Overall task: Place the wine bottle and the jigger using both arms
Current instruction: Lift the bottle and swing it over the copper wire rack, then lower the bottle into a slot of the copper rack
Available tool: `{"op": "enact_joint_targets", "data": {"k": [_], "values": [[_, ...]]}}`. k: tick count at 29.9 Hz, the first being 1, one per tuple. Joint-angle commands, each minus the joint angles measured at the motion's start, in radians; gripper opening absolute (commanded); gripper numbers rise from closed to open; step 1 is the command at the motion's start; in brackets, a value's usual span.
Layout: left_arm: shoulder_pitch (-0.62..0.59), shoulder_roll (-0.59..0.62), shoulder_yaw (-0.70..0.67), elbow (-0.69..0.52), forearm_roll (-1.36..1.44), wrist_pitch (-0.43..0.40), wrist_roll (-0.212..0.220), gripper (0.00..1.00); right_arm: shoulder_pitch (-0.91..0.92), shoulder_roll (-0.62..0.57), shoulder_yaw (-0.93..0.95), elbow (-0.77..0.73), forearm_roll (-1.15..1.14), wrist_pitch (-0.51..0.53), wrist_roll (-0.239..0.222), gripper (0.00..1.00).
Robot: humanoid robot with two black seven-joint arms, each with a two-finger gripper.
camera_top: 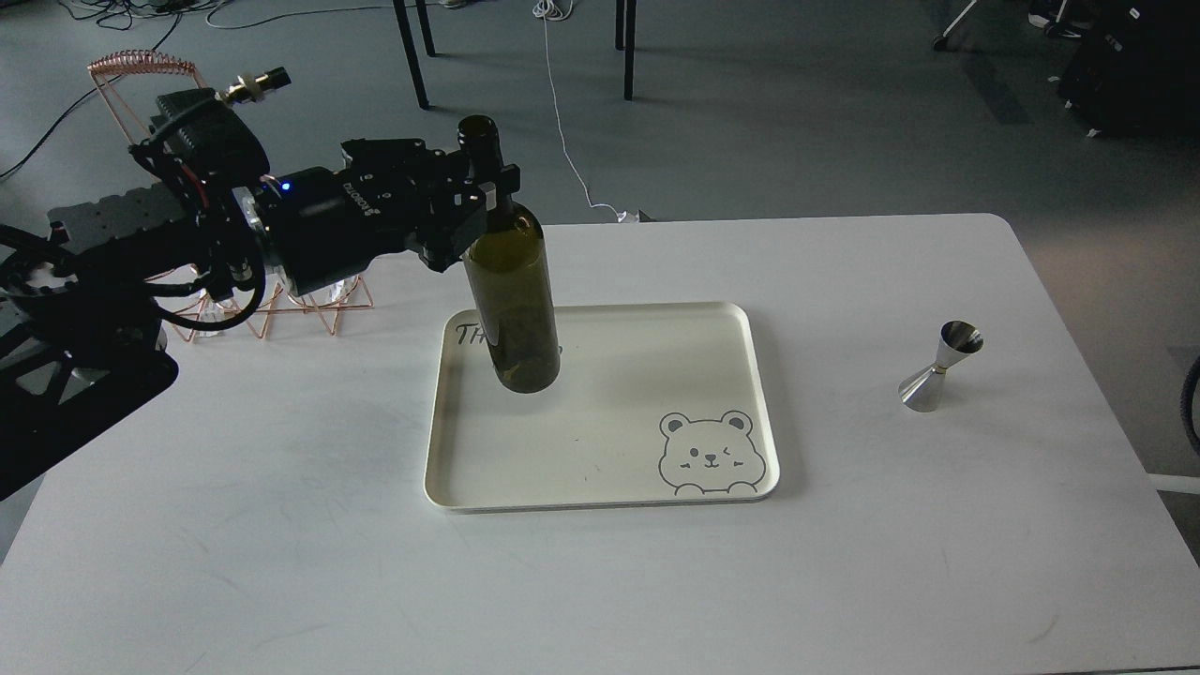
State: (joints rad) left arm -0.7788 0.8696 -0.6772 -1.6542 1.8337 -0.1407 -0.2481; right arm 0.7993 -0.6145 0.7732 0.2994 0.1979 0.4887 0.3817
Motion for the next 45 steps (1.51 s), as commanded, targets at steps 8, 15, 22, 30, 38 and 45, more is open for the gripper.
{"op": "enact_joint_targets", "data": {"k": [8, 15, 22, 30, 38, 45], "values": [[-0.126, 0.278, -0.008, 0.005, -0.201, -0.02, -0.069, 0.11, -0.002, -0.002, -0.003, 0.001, 0.0, 0.0, 0.0, 0.99], [-0.129, 0.321, -0.004, 0.161, -0.191, -0.017, -0.079, 0.12, 0.0, -0.001, -0.006, 0.001, 0.0, 0.0, -0.001, 0.99], [-0.137, 0.281, -0.001, 0.29, -0.191, -0.016, -0.08, 0.12, -0.002, -0.001, -0.014, -0.002, -0.002, 0.0, -0.001, 0.99], [-0.138, 0.189, 0.001, 0.384, -0.182, -0.014, -0.074, 0.11, -0.002, -0.002, -0.012, -0.005, -0.002, 0.0, -0.001, 0.99], [-0.139, 0.132, 0.001, 0.459, -0.106, -0.011, -0.08, 0.11, -0.002, -0.002, -0.012, -0.006, -0.002, 0.0, -0.001, 0.99], [-0.169, 0.097, 0.001, 0.545, -0.106, -0.01, -0.099, 0.11, -0.002, -0.001, -0.012, -0.006, -0.002, 0.0, -0.001, 0.99]]}}
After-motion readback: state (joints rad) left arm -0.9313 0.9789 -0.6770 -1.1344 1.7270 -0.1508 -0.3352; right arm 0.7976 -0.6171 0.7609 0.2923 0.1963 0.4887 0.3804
